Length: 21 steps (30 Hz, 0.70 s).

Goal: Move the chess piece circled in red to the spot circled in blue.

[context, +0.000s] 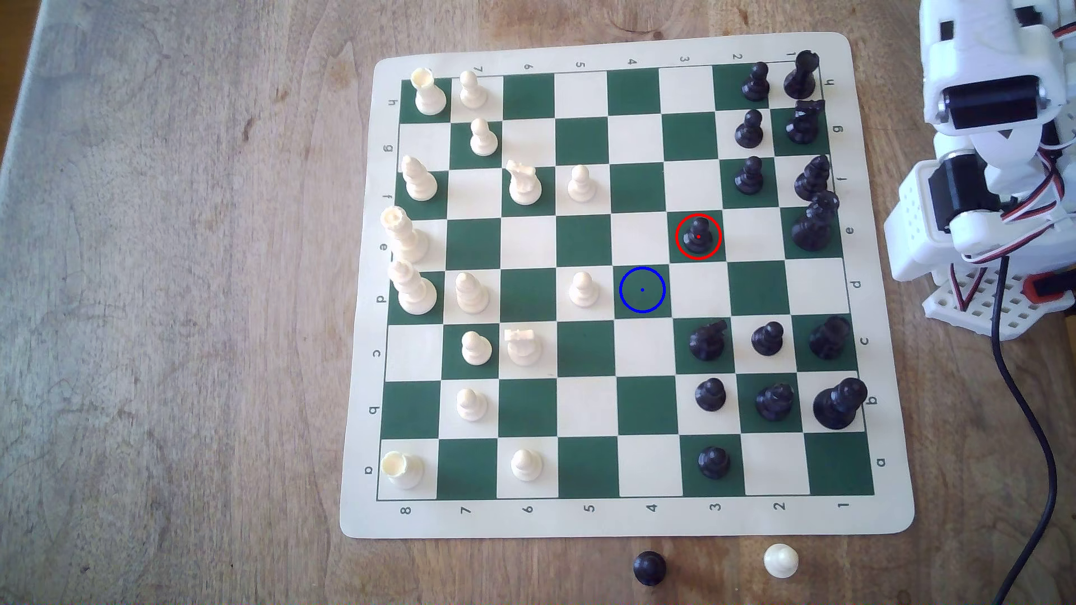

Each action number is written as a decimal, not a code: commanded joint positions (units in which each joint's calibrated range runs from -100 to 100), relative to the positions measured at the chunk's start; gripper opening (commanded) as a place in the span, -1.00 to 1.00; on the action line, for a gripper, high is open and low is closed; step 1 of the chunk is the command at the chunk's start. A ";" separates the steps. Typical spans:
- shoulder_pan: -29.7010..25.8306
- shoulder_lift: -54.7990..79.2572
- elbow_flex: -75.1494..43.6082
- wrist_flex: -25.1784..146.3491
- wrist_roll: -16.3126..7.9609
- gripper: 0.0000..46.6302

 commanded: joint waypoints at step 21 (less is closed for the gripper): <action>10.74 32.40 -49.55 88.86 -8.01 -0.71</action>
